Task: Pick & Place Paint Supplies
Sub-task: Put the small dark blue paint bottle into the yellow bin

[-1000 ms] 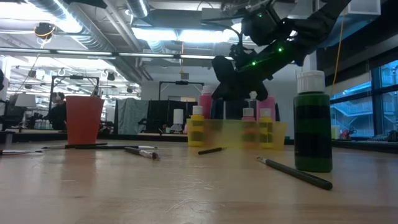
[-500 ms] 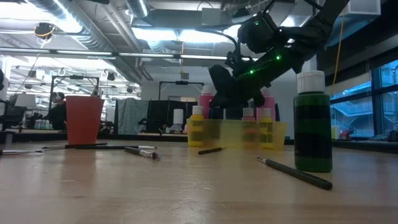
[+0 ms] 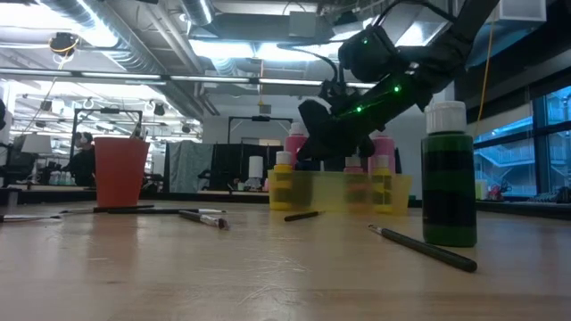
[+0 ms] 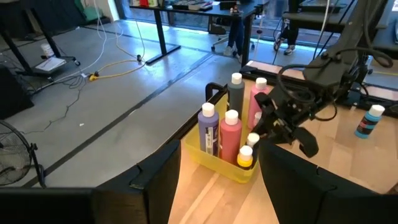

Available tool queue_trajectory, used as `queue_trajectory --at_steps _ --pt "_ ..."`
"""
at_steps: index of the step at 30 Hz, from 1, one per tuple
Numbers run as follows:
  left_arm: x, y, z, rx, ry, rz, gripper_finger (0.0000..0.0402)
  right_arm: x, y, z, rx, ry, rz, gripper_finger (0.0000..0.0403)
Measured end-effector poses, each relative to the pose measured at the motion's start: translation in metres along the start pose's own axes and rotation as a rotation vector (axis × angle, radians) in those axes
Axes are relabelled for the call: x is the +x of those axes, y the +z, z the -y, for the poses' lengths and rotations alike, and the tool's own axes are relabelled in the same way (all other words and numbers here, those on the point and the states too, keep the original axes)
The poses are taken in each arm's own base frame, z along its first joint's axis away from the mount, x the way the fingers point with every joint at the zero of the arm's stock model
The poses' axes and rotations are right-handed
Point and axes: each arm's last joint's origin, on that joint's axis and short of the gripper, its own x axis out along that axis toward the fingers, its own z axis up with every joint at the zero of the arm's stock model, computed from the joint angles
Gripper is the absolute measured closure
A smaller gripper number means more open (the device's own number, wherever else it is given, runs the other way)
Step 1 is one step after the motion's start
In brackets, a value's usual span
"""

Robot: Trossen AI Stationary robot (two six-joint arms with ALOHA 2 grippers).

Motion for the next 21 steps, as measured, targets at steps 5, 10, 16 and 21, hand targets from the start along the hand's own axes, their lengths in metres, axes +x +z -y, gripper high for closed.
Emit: queue_trajectory --at_steps 5,10,16,21 --pt "0.0000 0.0002 0.0001 -0.003 -0.001 0.002 0.0190 0.0041 -0.0043 0.0008 0.000 0.003 -0.017 0.0295" --pt "0.0000 0.0002 0.0000 -0.003 -0.001 0.002 0.0190 0.0043 -0.0041 0.0003 -0.001 0.007 -0.011 0.0295" --pt "-0.0001 0.0005 0.0000 -0.004 -0.001 0.005 0.0190 0.0043 -0.0041 0.0002 -0.001 0.009 -0.011 0.0295" --pt "-0.0001 0.0006 0.0000 -0.002 -0.001 0.005 0.0190 0.0030 -0.0032 0.0000 -0.017 0.014 -0.011 0.0281"
